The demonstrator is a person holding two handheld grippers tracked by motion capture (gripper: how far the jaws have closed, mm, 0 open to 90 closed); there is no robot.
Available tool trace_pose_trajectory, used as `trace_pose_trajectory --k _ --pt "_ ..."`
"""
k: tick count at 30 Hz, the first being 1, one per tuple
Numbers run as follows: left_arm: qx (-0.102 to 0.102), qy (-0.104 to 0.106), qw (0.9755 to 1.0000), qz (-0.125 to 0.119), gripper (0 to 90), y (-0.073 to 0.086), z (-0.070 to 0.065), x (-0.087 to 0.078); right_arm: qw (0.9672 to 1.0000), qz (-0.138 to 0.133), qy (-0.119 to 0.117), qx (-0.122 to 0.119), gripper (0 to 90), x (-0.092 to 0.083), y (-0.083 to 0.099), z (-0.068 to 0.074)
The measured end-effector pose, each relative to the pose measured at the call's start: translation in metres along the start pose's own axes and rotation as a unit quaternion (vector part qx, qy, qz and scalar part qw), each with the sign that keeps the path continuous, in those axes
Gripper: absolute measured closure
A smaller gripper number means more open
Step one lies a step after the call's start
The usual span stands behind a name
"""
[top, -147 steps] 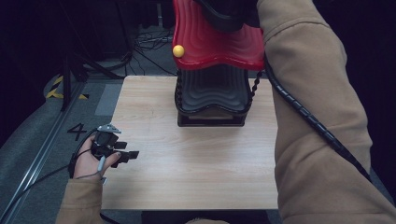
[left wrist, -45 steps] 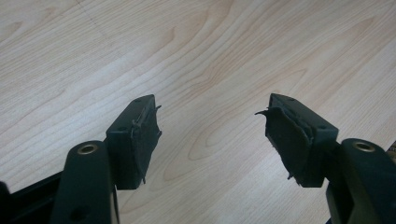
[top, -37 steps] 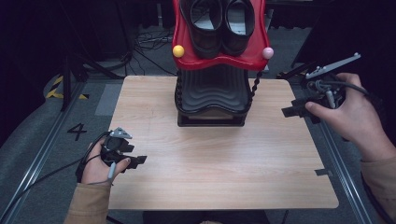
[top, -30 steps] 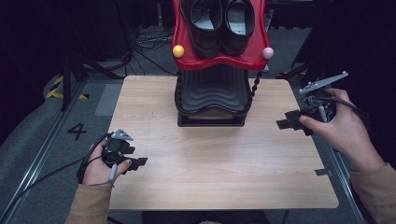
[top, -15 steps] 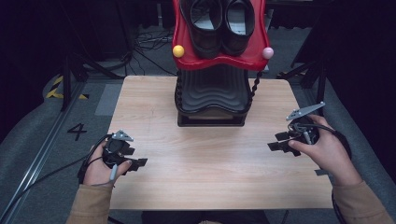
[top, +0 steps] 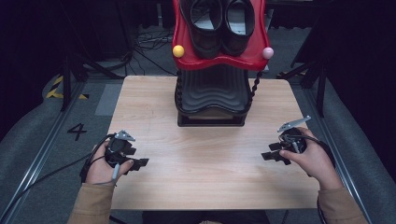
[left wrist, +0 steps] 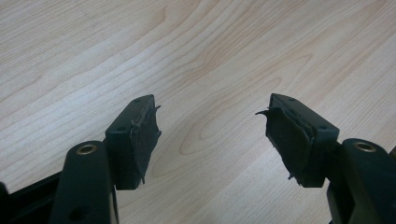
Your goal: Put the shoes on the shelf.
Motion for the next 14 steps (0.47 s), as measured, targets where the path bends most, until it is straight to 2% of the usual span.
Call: trace_pose_trajectory --k 3,10,14 --pt "-0.001 0.002 1.0 0.001 34.3 -0.001 -0.001 0.002 0.9996 0.025 0.011 0.002 40.2 0.011 0.01 -0.007" --pt "0.001 0.001 1.0 0.007 34.1 0.0 -0.001 0.005 0.9988 0.044 0.019 0.01 40.0 0.022 0.02 -0.016" --pt "0.002 -0.005 0.9999 0.009 34.0 0.0 0.001 0.006 0.9989 0.042 0.019 0.008 39.4 0.024 0.02 -0.018"
Point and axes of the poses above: each handheld gripper's, and its own axes: x roughly forward along the jaws, y roughly out of its underside, z roughly to its left, the point moved 8 cm from there along x, roughly forward along the jaws, and after that the axes turned 1 degree about -y, right-handed, at the moved point
